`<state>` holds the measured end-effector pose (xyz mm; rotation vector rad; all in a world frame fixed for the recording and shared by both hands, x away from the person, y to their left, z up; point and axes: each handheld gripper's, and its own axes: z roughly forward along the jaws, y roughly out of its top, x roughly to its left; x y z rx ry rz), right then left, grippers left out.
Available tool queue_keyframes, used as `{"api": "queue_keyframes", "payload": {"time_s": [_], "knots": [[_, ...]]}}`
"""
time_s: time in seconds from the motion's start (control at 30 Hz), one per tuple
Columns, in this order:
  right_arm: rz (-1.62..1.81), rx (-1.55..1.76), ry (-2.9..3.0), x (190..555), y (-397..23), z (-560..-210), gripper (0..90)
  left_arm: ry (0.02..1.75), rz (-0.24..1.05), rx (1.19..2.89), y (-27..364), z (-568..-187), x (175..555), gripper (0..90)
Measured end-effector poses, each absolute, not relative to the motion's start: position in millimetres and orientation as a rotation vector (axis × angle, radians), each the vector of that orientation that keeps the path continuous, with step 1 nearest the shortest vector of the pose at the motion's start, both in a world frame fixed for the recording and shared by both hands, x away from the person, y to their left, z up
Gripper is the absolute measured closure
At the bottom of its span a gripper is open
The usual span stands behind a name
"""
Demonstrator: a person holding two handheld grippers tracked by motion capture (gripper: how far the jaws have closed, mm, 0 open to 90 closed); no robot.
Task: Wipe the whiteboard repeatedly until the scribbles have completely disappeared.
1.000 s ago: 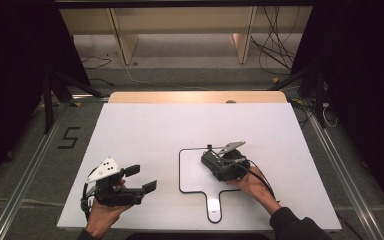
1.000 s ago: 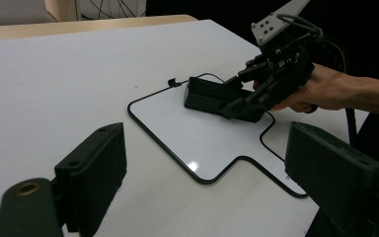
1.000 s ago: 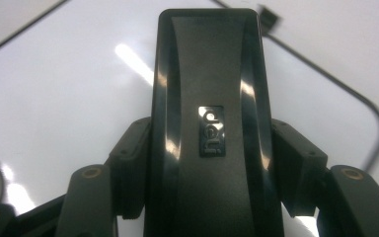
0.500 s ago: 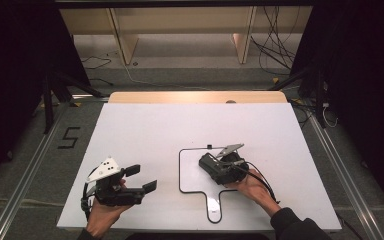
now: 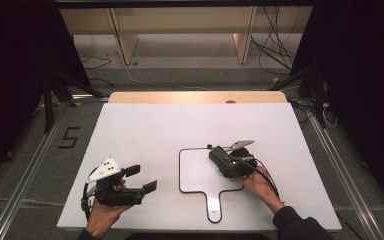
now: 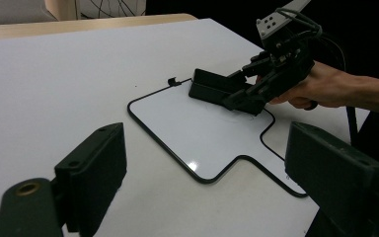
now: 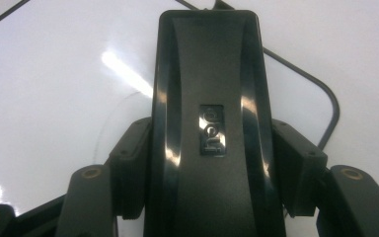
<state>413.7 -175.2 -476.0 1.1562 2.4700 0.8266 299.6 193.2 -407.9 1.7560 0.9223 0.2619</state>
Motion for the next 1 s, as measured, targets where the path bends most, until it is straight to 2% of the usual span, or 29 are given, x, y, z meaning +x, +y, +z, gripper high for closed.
{"api": "queue_keyframes", "payload": {"time_s": [0.3, 0.6, 1.0], "knots": [[0.855, 1.031, 2.545, 396, -152, -477, 40.7, 0.923, 0.259, 1.755, 194, -408, 300, 15.5], [0.826, 1.143, 2.477, 402, -187, -476, 40.8, 0.922, 0.260, 1.755, 193, -408, 300, 15.4], [0.818, 1.068, 2.556, 390, -176, -474, 40.7, 0.920, 0.258, 1.759, 193, -408, 300, 15.5]]}}
